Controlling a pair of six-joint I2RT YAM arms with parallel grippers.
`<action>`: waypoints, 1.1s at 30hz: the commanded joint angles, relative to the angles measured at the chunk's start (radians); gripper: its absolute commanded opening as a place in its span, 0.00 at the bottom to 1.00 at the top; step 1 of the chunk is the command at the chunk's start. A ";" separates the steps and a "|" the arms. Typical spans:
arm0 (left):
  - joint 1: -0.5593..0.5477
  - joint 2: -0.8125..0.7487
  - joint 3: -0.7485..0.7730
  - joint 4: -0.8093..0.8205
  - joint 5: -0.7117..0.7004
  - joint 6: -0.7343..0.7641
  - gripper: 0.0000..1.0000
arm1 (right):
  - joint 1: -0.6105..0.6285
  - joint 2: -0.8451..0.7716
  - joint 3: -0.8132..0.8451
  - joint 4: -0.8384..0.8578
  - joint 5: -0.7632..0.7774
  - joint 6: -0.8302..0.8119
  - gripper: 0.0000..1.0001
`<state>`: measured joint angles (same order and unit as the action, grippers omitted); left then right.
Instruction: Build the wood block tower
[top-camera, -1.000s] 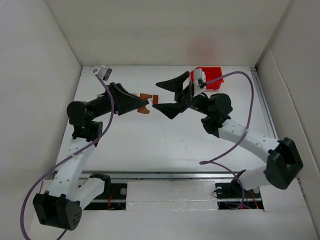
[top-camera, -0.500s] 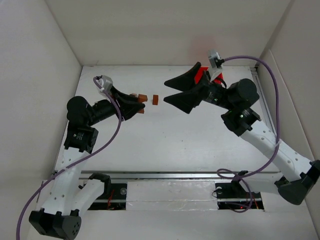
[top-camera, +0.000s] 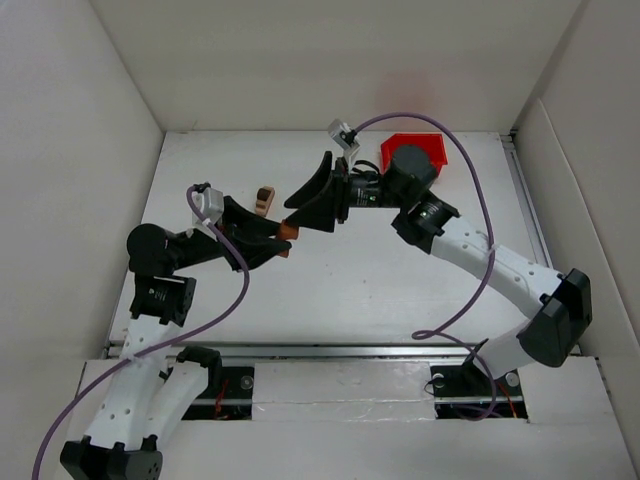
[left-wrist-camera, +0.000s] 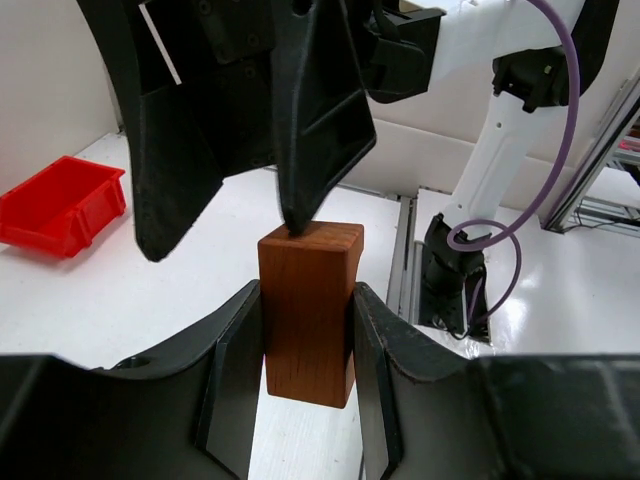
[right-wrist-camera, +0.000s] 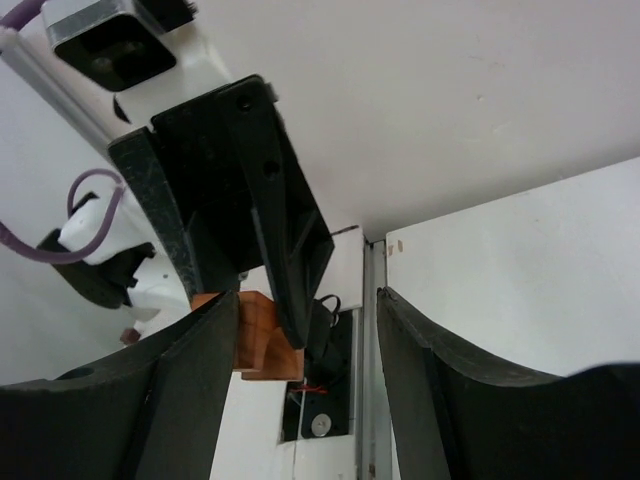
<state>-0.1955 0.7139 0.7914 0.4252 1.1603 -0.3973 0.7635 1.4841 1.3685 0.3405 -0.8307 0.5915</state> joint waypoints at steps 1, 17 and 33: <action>-0.001 -0.007 0.003 0.101 0.033 0.003 0.00 | 0.033 -0.028 0.049 -0.015 -0.070 -0.055 0.62; -0.001 0.018 0.025 0.046 -0.031 0.021 0.00 | 0.062 -0.071 0.006 -0.095 -0.035 -0.143 0.62; -0.001 0.007 0.020 0.052 -0.028 0.025 0.00 | 0.080 -0.068 0.024 -0.175 0.054 -0.223 0.01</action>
<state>-0.1955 0.7307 0.7914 0.4229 1.1244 -0.3859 0.8330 1.4212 1.3716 0.1783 -0.7826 0.3851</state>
